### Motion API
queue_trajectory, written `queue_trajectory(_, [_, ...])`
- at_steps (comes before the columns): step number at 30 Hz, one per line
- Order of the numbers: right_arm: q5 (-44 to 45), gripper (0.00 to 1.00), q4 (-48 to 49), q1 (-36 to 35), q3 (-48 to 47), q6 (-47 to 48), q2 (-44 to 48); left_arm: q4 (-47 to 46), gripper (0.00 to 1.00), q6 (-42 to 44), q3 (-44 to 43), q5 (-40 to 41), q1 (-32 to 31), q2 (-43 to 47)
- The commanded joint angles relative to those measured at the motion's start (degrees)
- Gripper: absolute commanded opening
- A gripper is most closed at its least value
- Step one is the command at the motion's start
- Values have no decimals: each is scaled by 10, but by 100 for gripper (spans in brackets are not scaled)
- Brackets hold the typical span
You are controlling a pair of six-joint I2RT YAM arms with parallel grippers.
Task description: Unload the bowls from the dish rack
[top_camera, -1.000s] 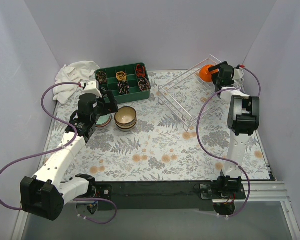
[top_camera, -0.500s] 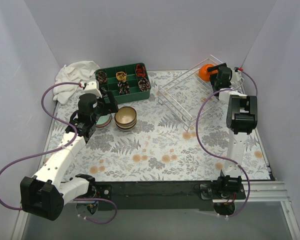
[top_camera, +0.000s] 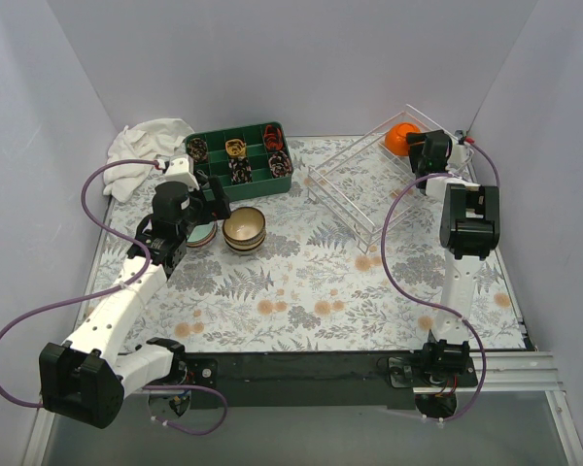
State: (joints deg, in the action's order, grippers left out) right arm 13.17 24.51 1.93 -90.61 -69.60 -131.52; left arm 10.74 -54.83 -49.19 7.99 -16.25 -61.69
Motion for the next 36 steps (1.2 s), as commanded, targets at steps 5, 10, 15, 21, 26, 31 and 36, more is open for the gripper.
queue_trajectory(5, [3, 55, 29, 4, 68, -4, 33, -6, 98, 10, 2, -10, -2, 8])
queue_trajectory(10, [-17, 52, 53, 9, 108, -6, 78, -9, 98, 10, 5, -11, -2, 15])
queue_trajectory(15, [-51, 48, 70, 13, 141, 10, 122, -13, 98, 10, 8, -13, -2, 25])
queue_trajectory(21, [-67, 48, 70, 14, 175, 64, 176, -18, 98, 10, 10, -16, -1, 33])
queue_trajectory(26, [-111, 47, 70, 13, 193, 96, 205, -19, 98, 10, 10, -20, -2, 38])
queue_trajectory(31, [-150, 45, 69, 14, 211, 142, 238, -20, 98, 9, 11, -24, -2, 41])
queue_trajectory(36, [-193, 45, 68, 14, 228, 192, 282, -20, 98, 9, 11, -30, -2, 37])
